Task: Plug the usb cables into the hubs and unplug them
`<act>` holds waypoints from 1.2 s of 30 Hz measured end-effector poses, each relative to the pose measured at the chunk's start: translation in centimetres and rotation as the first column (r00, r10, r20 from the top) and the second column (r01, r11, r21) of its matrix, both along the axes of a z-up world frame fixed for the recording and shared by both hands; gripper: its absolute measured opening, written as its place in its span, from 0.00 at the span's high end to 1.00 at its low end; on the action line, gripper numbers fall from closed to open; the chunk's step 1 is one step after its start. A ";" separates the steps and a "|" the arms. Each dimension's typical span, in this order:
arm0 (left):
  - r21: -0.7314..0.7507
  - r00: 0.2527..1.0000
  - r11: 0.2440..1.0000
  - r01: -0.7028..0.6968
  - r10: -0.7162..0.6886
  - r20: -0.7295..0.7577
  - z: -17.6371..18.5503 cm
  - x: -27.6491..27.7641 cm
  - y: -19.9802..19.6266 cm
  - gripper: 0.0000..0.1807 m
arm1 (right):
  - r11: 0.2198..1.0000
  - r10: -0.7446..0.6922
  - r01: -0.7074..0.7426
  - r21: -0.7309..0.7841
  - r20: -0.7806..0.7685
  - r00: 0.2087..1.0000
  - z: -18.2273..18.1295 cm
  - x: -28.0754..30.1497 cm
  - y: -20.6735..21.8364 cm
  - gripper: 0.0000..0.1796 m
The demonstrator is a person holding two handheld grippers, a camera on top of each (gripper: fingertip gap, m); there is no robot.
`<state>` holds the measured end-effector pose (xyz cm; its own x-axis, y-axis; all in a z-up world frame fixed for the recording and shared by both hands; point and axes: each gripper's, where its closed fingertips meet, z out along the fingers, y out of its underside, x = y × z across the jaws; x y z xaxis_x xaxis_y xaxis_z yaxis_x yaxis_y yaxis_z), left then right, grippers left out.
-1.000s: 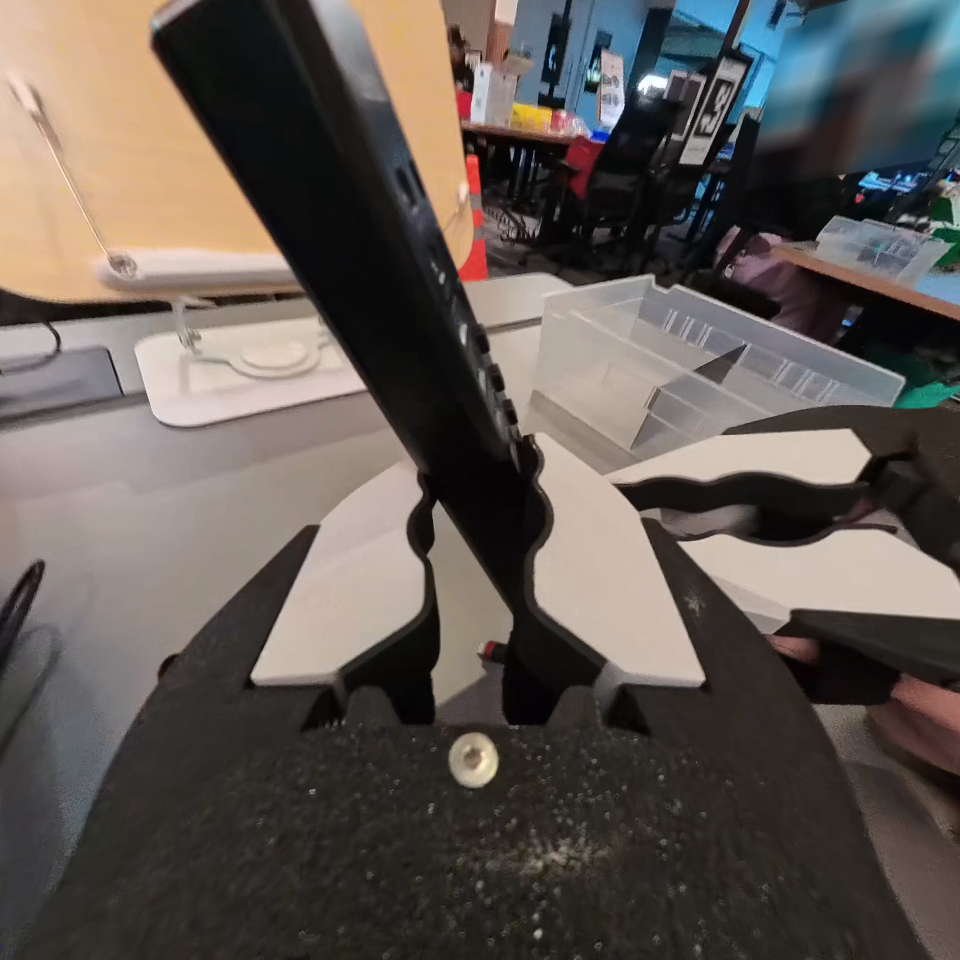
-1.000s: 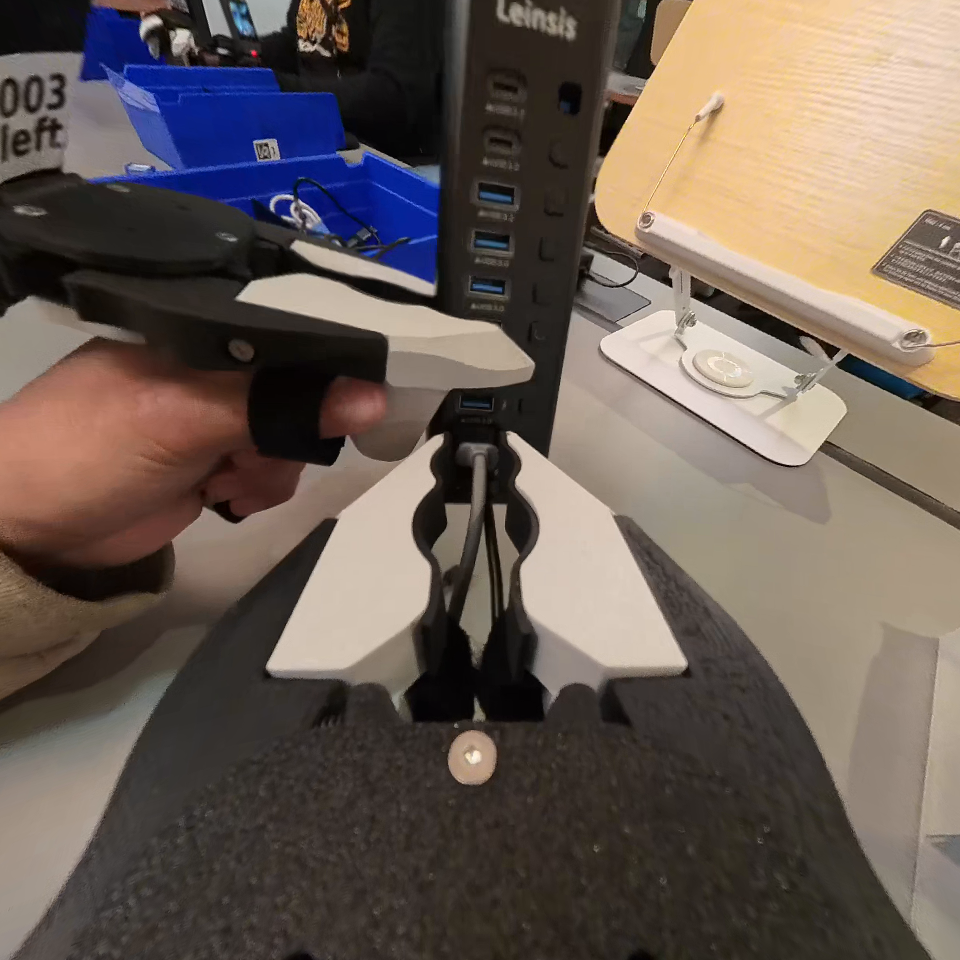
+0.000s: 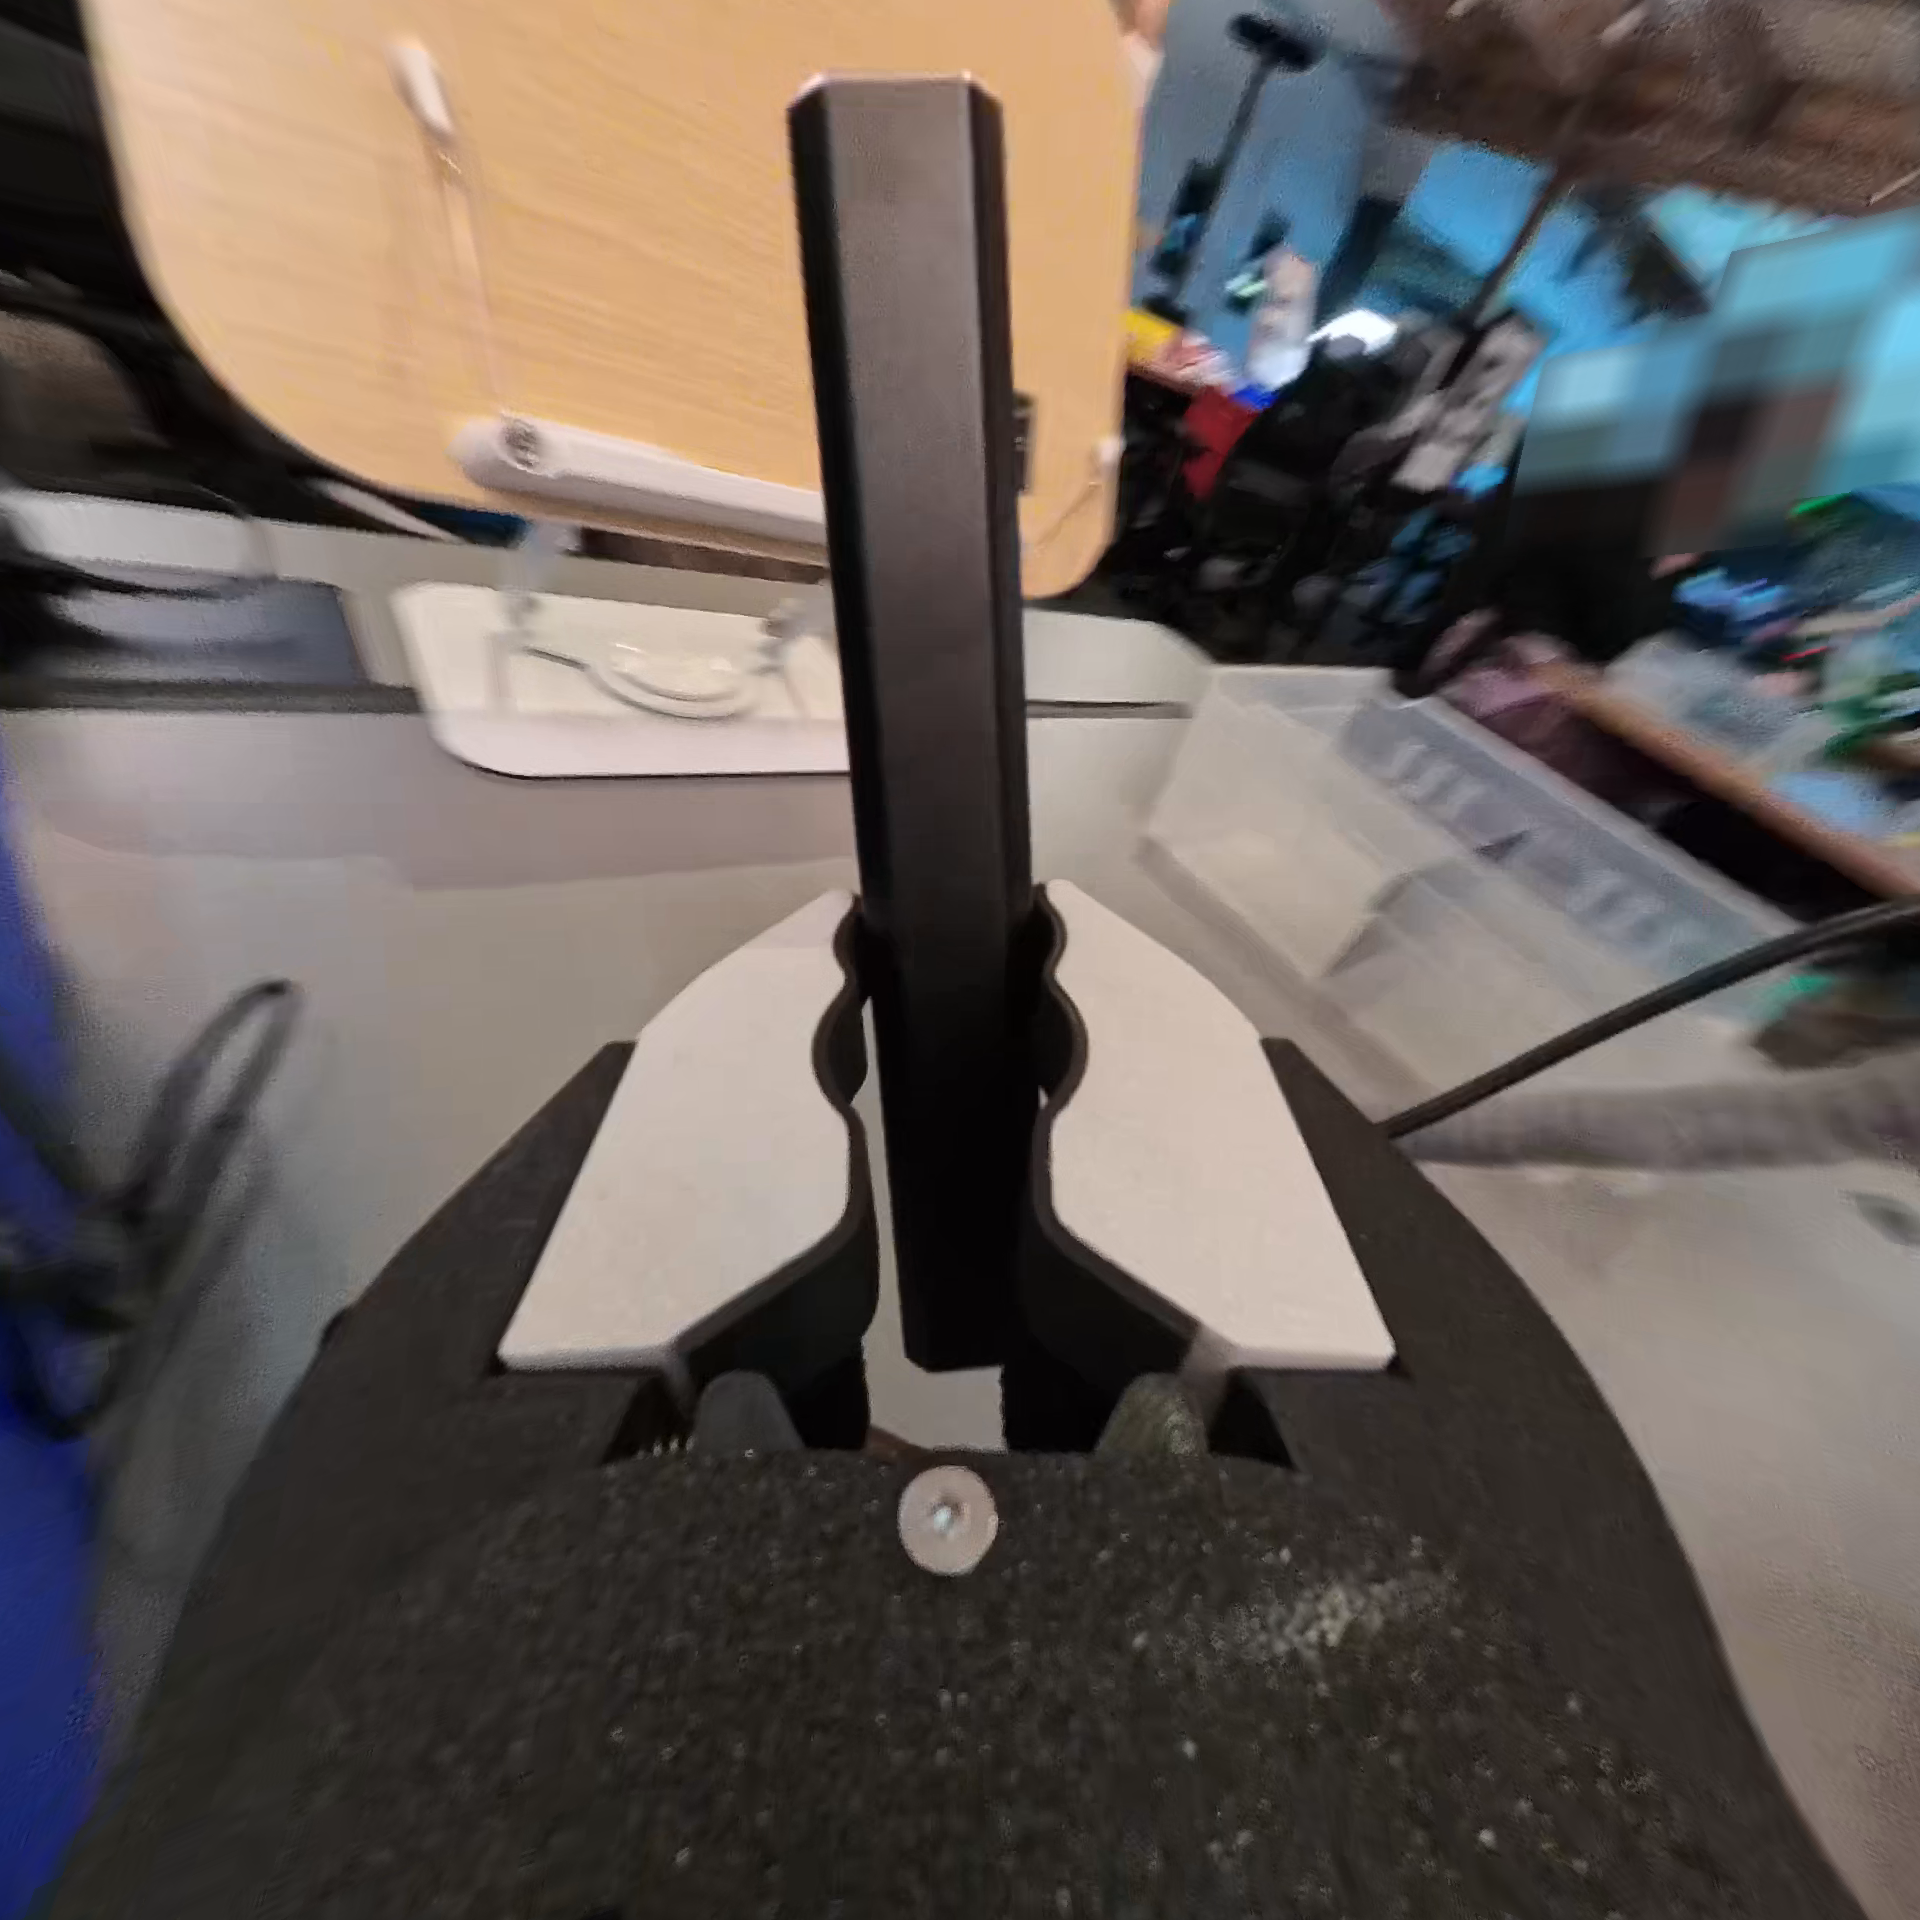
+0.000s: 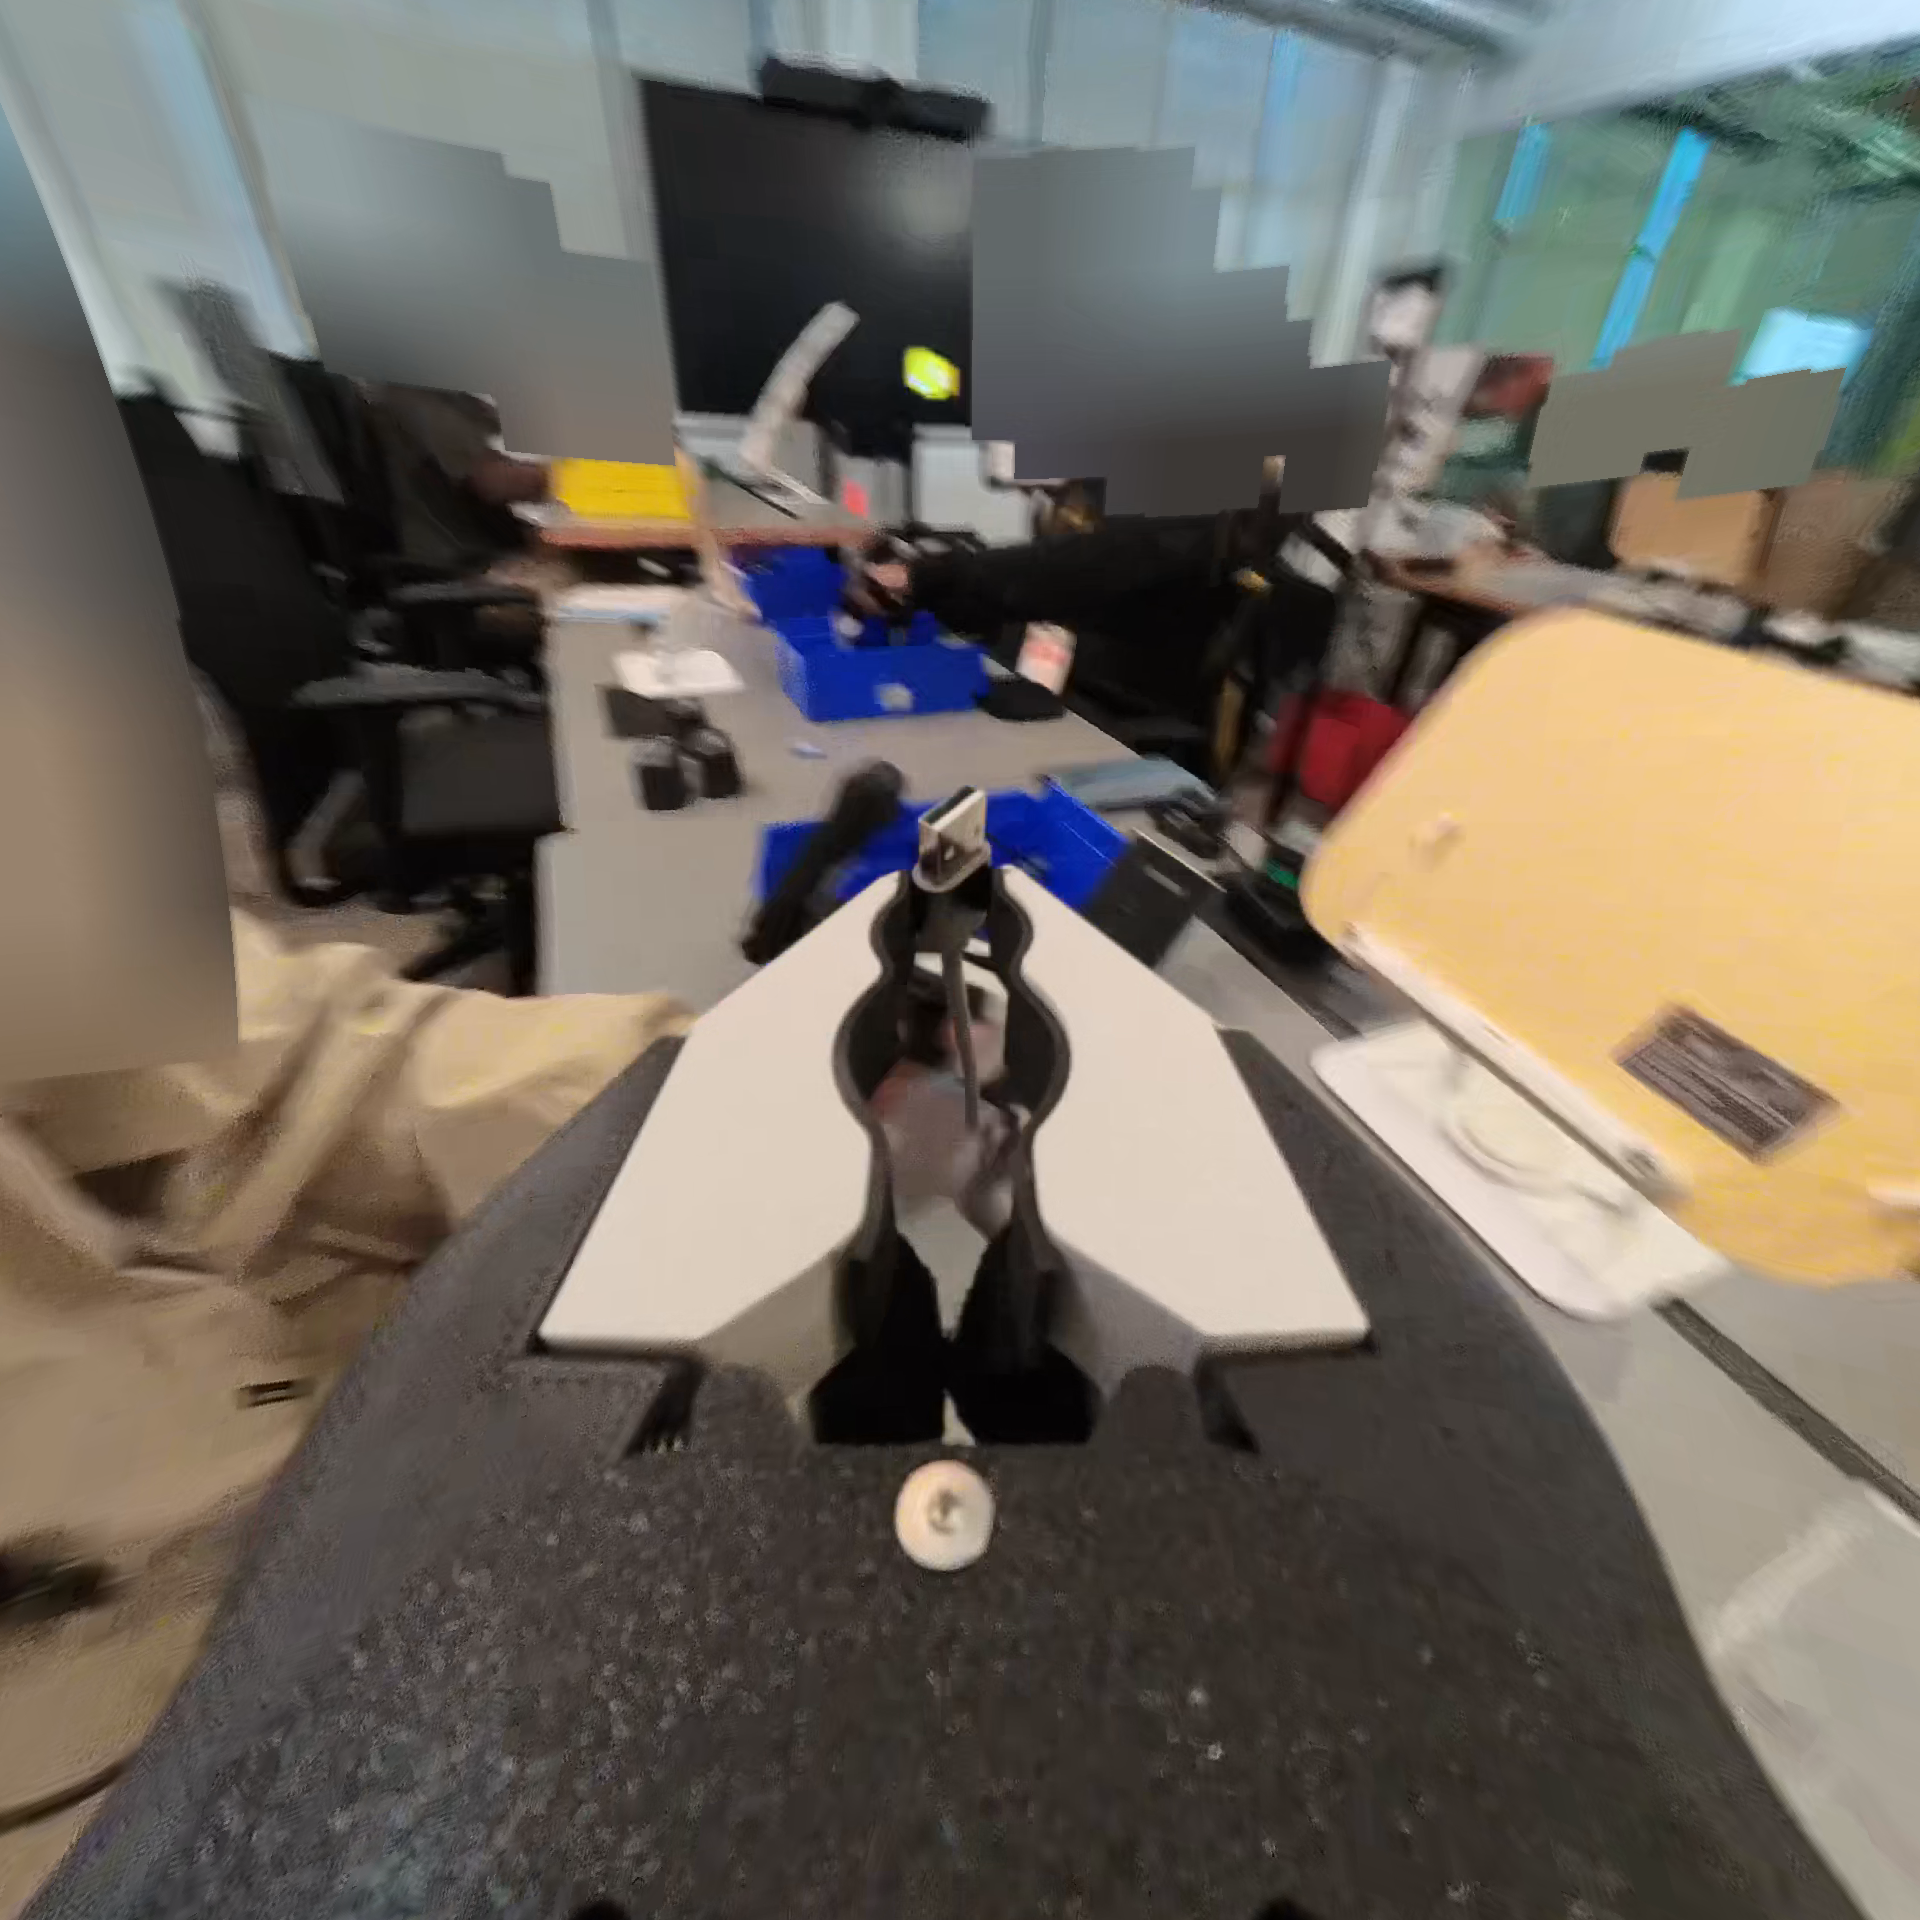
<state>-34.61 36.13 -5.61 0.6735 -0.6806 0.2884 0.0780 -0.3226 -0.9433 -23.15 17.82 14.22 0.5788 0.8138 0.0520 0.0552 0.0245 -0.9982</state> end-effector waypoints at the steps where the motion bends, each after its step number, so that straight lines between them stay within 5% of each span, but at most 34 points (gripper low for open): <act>1: 0.017 0.999 0.999 -0.036 0.037 -0.039 -0.1 -0.5 0.3 0.84 | 0.997 0.071 -0.070 0.010 -0.041 0.997 1.6 -0.6 -1.8 0.93; 11: -0.029 0.999 0.999 -0.035 0.034 -0.016 -0.9 -1.2 0.8 0.85 | 0.946 -0.321 0.325 0.015 -0.125 0.939 3.5 8.6 1.1 0.93; 15: -0.011 0.999 1.000 -0.001 0.001 -0.041 -0.9 -0.4 0.3 0.85 | 0.930 -0.346 0.364 0.057 -0.200 0.916 5.4 10.5 0.1 0.93; 22: -0.036 0.999 0.999 0.039 -0.040 -0.026 -1.3 0.6 -0.3 0.85 | 0.793 -0.571 0.601 0.095 -0.227 0.789 6.2 17.6 0.1 0.94; 29: -0.049 0.997 0.996 0.074 -0.075 -0.026 -1.6 1.6 -1.0 0.85 | 0.683 -0.729 0.716 -0.147 -0.067 0.682 -5.3 25.7 7.4 0.95; 32: -0.052 0.996 0.995 0.088 -0.089 -0.029 -1.7 1.9 -1.2 0.85 | 0.670 -0.683 0.664 -0.333 0.074 0.727 -12.5 26.5 8.6 0.96; 36: -0.052 0.995 0.994 0.097 -0.098 -0.031 -1.8 1.8 -1.3 0.85 | 0.611 -0.406 0.499 -0.614 0.298 0.864 -22.3 23.3 5.0 0.96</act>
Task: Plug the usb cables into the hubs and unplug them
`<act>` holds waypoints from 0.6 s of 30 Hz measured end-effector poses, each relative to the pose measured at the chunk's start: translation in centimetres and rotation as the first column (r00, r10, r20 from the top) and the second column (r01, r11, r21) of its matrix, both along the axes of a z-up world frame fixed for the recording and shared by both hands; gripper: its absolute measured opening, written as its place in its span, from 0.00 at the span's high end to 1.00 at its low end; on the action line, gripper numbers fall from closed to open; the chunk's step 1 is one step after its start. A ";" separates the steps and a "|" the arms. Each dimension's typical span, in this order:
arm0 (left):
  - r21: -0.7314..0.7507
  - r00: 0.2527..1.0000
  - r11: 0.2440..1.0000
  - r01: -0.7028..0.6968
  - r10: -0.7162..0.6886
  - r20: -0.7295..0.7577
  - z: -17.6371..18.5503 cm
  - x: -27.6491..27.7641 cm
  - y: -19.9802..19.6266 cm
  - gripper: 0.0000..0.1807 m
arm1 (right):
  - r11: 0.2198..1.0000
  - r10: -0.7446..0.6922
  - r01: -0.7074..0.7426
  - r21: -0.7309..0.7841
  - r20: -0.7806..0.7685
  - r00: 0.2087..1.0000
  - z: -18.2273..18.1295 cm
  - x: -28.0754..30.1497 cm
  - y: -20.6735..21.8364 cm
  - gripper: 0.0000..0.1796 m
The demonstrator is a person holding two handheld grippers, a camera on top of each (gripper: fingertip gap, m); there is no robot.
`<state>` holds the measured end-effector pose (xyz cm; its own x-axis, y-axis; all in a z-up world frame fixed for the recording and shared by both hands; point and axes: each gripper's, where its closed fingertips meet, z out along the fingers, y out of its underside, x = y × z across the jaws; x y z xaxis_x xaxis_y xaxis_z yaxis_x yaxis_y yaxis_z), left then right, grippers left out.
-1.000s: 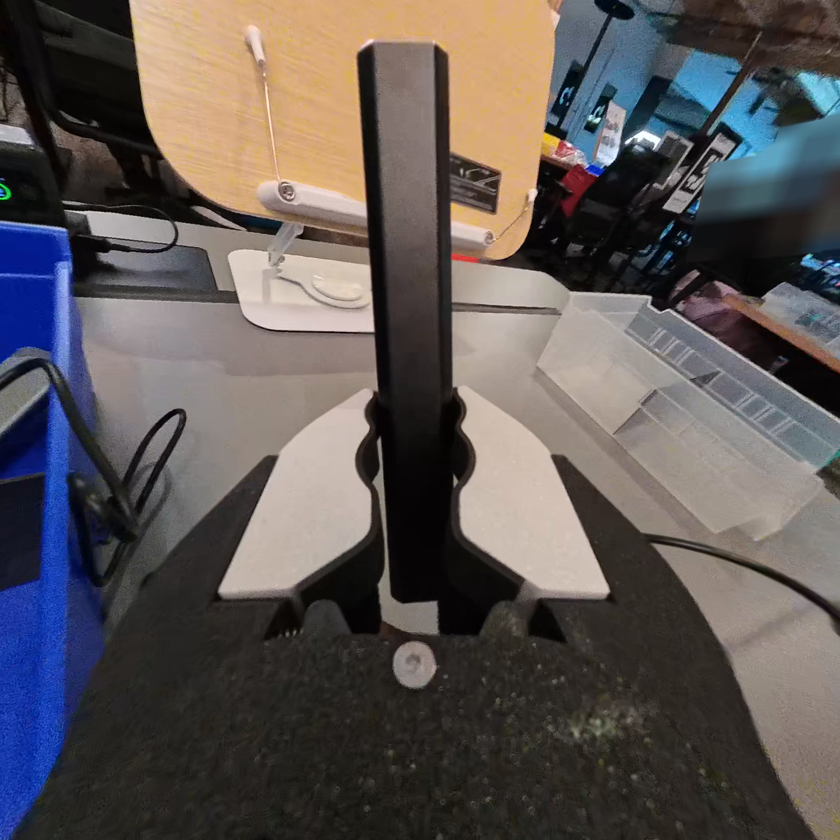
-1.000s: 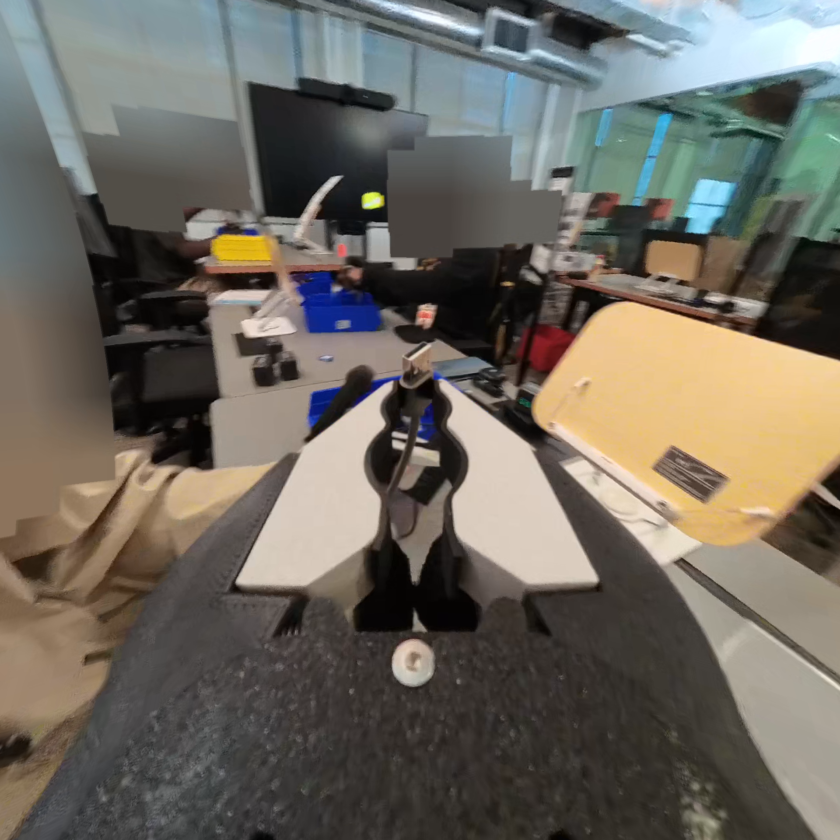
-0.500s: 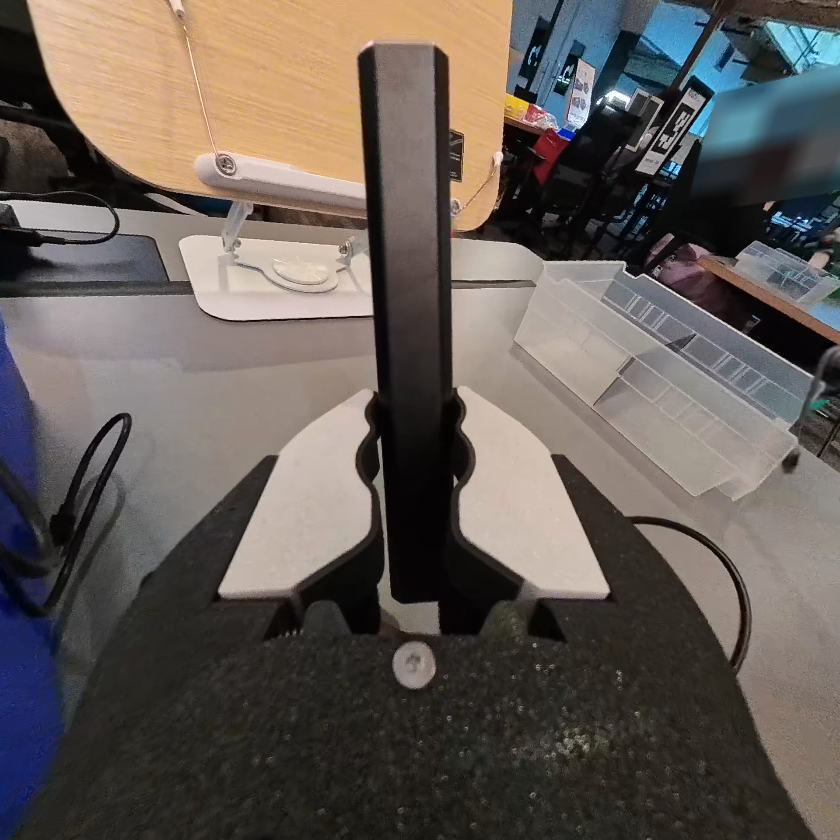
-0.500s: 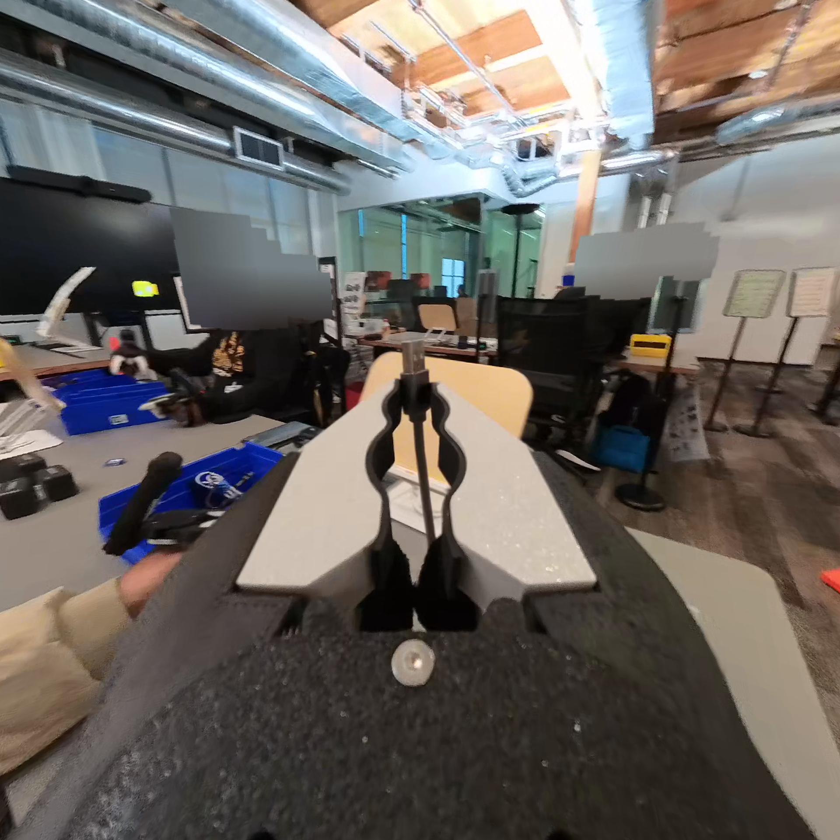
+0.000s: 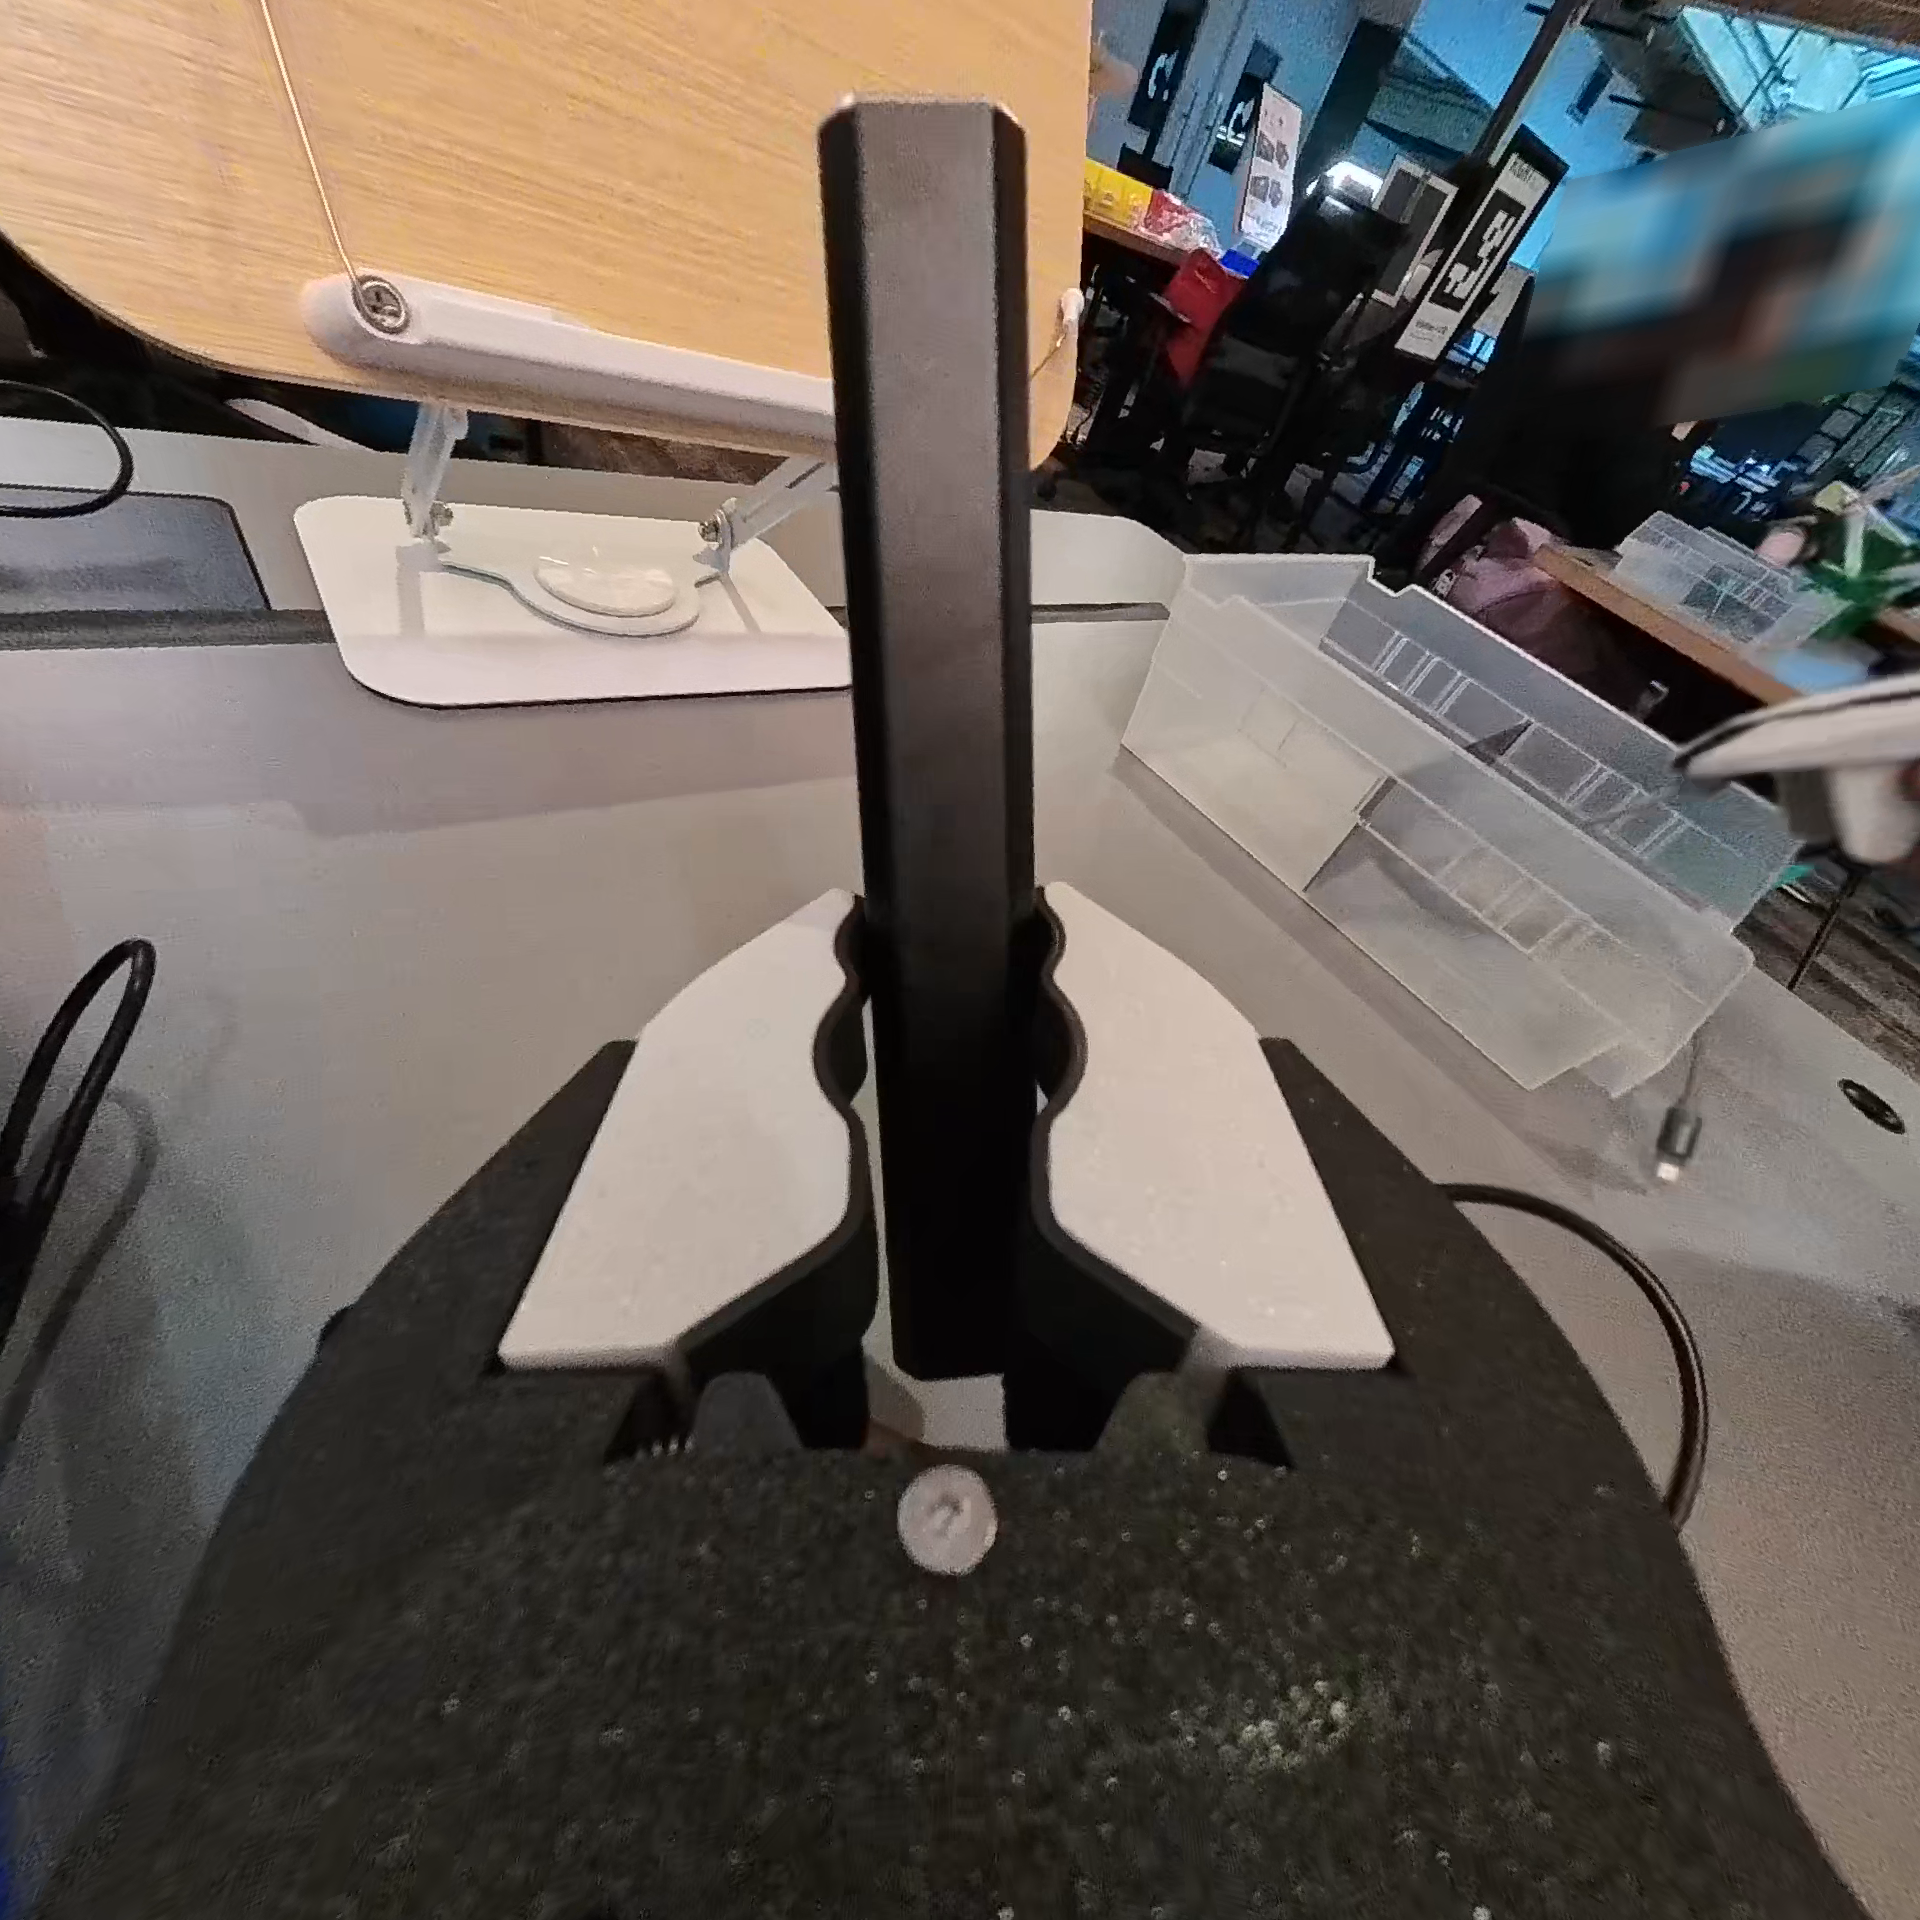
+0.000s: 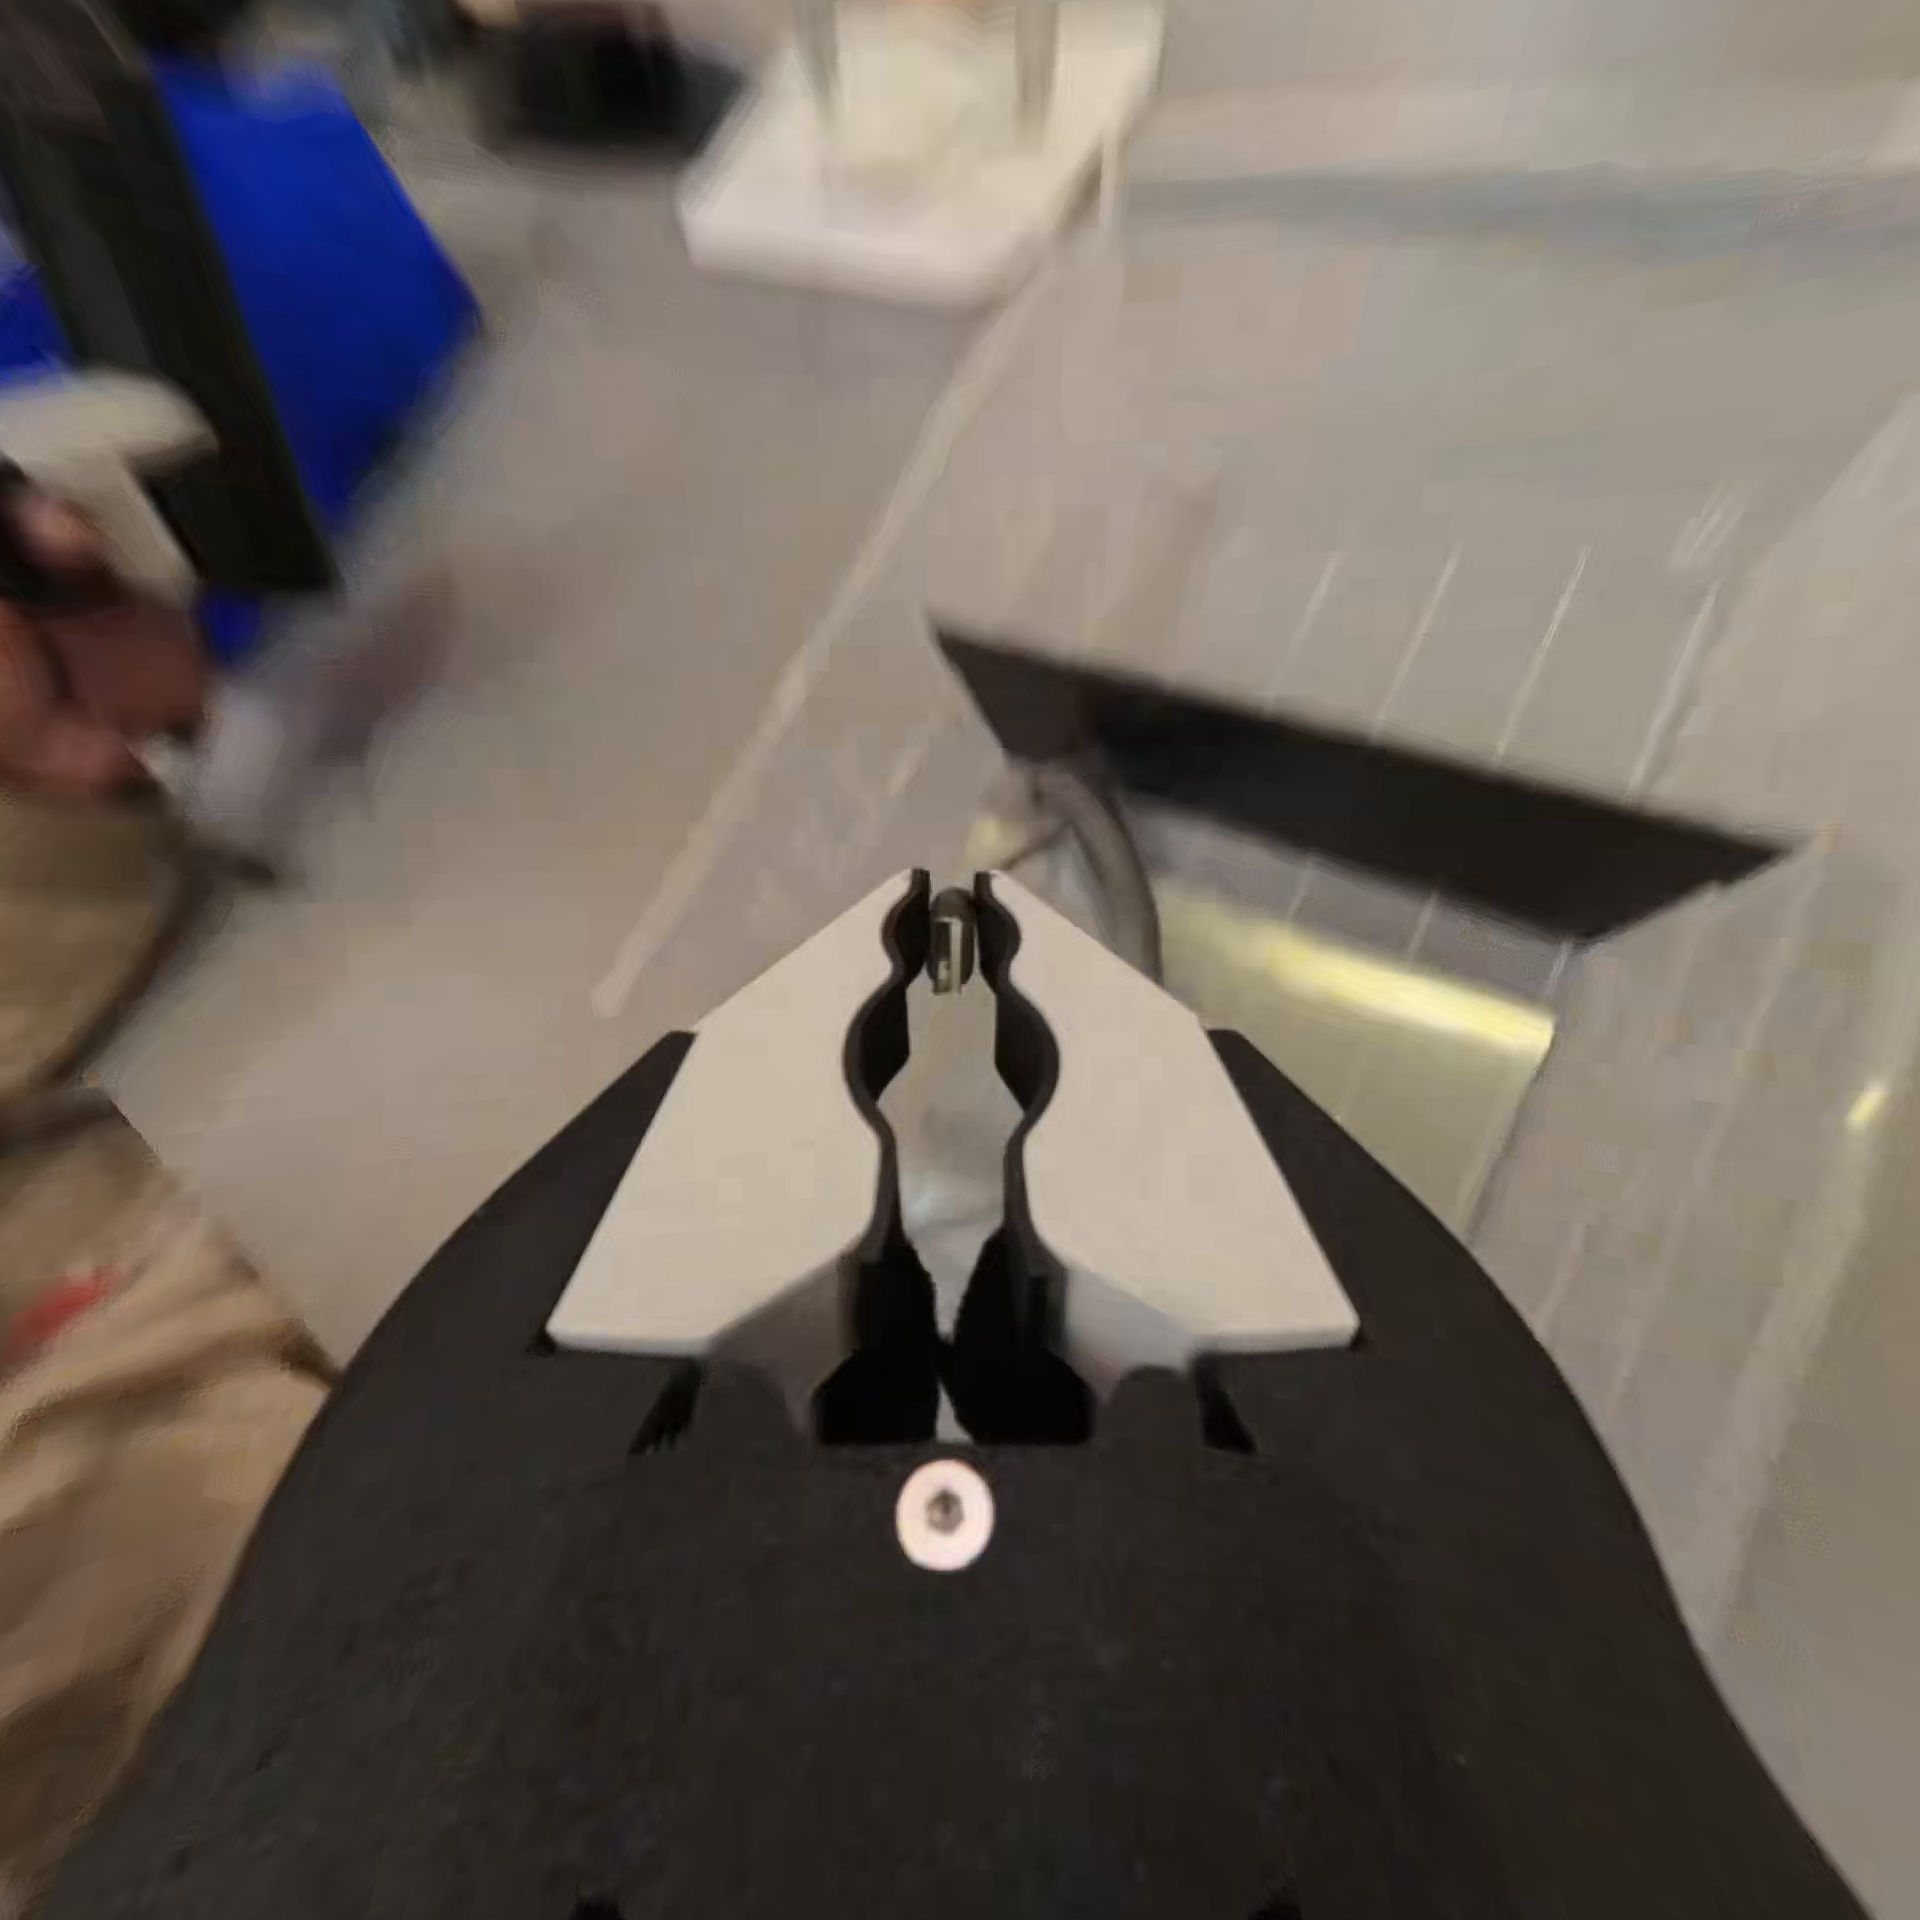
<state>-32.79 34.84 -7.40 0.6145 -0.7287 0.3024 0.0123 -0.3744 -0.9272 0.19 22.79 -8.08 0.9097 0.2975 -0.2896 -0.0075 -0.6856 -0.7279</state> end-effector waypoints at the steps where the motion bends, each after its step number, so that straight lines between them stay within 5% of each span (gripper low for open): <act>1: -0.001 1.000 1.000 0.001 -0.001 0.000 -0.1 0.0 0.0 0.85 | 0.996 0.012 -0.007 -0.092 0.061 0.998 -2.5 0.2 -1.1 0.96; 5: -0.031 1.000 0.999 0.010 -0.010 0.020 -0.4 0.1 -0.1 0.85 | 0.946 -0.064 0.149 -0.288 0.283 0.957 -7.3 3.9 -2.2 0.92; 10: -0.027 1.000 0.999 0.018 -0.017 0.017 -0.3 0.2 -0.3 0.85 | 0.949 -0.064 0.170 -0.267 0.364 0.929 -4.0 4.5 -3.7 0.77; 14: -0.028 0.999 0.999 0.031 -0.030 0.014 -0.4 0.4 -0.5 0.85 | 0.930 0.138 -0.039 -0.365 0.250 0.959 -3.1 0.7 -7.3 0.70; 18: -0.038 0.999 0.998 0.042 -0.042 0.007 -0.7 0.7 -0.8 0.85 | 0.750 0.330 -0.240 -0.616 0.035 0.943 -7.1 -3.4 -12.4 0.70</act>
